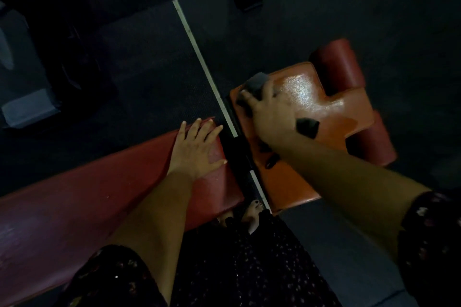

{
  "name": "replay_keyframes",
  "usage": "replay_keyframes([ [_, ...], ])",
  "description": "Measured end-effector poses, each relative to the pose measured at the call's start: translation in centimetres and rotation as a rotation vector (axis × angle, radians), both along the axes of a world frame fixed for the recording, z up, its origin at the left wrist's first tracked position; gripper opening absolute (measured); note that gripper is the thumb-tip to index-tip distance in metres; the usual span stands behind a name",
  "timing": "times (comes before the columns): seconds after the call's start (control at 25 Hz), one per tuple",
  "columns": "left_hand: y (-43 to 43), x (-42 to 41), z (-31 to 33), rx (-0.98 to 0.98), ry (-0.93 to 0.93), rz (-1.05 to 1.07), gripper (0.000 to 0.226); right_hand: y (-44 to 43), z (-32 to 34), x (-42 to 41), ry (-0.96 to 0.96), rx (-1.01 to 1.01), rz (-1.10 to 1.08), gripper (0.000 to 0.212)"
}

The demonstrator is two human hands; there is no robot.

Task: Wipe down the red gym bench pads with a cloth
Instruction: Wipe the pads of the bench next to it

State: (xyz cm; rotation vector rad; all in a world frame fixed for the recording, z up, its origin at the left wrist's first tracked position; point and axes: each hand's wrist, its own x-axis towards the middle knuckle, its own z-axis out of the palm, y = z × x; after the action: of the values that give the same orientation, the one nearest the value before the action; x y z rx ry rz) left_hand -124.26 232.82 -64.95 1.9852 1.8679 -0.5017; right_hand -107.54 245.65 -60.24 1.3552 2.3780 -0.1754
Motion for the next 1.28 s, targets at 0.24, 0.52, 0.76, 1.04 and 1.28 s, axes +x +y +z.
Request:
replay_keyframes([
  [0.24,0.1,0.0,0.4,-0.014,-0.024,0.030,0.090,-2.3,-0.6,-4.5,-0.110,-0.108,0.263,0.052],
  [0.52,0.8,-0.3,0.8,0.032,-0.093,-0.001,0.094,7.2,0.4,3.3,0.080,-0.024,-0.396,0.056],
  [0.76,7.3,7.0,1.5,0.014,-0.393,-0.164,0.109,9.2,0.8,11.6,-0.013,-0.125,-0.560,0.065],
  [1.04,12.2,13.3,1.7,0.028,-0.225,-0.254,0.120,-0.6,0.2,20.2,0.010,-0.030,-0.210,0.069],
  [1.28,14.7,16.9,2.1,-0.133,-0.085,-0.274,0.136,-3.1,0.3,25.5,-0.082,-0.024,-0.213,0.074],
])
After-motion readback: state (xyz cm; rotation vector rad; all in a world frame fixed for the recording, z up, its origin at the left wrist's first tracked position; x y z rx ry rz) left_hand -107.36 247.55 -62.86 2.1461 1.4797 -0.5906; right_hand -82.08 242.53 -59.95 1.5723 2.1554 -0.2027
